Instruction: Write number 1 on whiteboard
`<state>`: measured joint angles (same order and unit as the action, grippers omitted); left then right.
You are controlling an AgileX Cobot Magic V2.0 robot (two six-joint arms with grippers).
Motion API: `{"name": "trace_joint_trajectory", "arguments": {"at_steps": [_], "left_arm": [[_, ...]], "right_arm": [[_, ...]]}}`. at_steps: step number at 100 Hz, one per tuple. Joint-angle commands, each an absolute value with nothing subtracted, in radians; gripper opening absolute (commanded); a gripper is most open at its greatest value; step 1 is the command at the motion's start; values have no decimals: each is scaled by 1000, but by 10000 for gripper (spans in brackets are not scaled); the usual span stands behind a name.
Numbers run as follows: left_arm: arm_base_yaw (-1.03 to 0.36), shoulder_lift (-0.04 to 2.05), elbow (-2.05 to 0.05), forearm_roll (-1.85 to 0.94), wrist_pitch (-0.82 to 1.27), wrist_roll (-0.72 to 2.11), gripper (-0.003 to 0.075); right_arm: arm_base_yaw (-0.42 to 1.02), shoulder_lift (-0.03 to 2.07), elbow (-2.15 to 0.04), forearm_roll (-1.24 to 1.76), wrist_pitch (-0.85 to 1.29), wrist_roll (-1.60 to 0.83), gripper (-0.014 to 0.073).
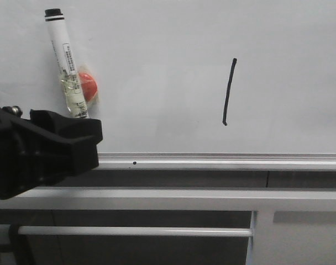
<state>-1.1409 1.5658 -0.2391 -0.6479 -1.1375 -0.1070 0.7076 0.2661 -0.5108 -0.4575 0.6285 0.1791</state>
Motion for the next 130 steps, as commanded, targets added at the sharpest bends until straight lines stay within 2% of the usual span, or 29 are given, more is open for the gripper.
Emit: {"name": "trace_joint_trajectory", "arguments": {"at_steps": [1,33,40,50,53,83,107,130], "left_arm": [[-1138,1519,-241,-631,-1383,-117,236],[-1138,1412,-150,-612,-1383,-117,222],[-1138,1392,-135,-603,-1383,-117,169],[-1138,1379,-106,-601,-1383,-117,7],[-1138,1376,-98,-601,-1383,-115,-19],[-1138,1376,-32,-598,-1383,-115,-20],[-1138,1376,-4,-585,-1383,-109,-20],[-1138,1376,10,-553,-1383,-105,-20]], "right_arm": [[704,274,-538,-491,571,182,-64],[704,274,-503,-499,574,182,-64],[704,274,-486,-499,574,182,-64],[704,274,-482,-499,570,182,-63],[704,274,-482,-499,561,183,-63],[704,216,-458,-431,404,269,-63],[704,112,-241,-435,232,301,-63],[704,104,-99,-473,11,301,-63]]}}
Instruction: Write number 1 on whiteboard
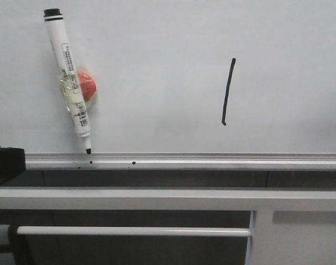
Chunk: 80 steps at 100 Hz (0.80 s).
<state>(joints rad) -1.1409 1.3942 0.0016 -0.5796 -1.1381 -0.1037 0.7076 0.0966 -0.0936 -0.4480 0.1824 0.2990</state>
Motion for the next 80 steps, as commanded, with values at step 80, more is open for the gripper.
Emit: {"name": "trace_joint_trajectory", "arguments": {"at_steps": [80], "left_arm": [[-1138,1320,9,-225,-1383,13,-20]], "right_arm": [[704,104,-99,-473,-6,301,-64]]}}
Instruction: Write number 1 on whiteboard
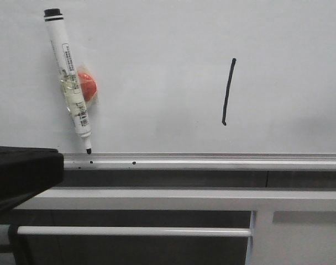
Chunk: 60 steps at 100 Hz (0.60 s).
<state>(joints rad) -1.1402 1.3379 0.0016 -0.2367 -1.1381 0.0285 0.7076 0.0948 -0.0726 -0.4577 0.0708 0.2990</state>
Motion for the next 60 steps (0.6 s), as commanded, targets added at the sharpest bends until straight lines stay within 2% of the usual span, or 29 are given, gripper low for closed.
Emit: {"name": "trace_joint_trajectory", "arguments": {"at_steps": [1,38,60], "left_arm": [[-1138,1320,7,-226,-1383,13,-20],[-1138,1316,-47,-233,-1383,16,-20],[-1138,1099,-49,-223,-1383,147,-20]], "right_arm": [[704,104,-99,-473,-6,301,-64],[704,104,-99,-473,-6,301,-64],[704,104,-99,-473,-6,301,-64]]}}
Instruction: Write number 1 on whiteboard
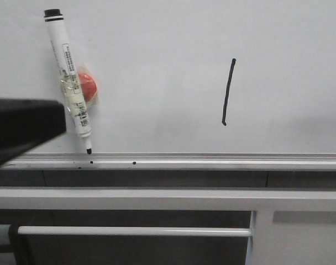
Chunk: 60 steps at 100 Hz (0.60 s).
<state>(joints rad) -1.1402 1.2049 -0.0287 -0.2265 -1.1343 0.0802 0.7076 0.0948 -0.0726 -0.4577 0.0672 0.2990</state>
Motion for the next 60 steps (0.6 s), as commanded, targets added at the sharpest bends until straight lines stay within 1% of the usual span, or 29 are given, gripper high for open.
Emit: {"name": "trace_joint_trajectory", "arguments": {"at_steps": [1,8,18,37,60], "left_arm": [[-1138,1090,-49,-223,-1383,153,-20],[-1136,994,-49,-225,-1369,203,-20],[-1087,849,-49,-221,-1291,213,-20],[-920,582,-49,-168,-1016,206,-20],[-675,284,-49,-163,-698,206,-20]], "right_arm": [[704,104,-99,-473,-6,301,-64],[704,104,-99,-473,-6,301,-64],[704,104,-99,-473,-6,301,-64],[704,104,-99,-473,-6,301,-64],[704,104,-99,-473,-6,301,-64]]}}
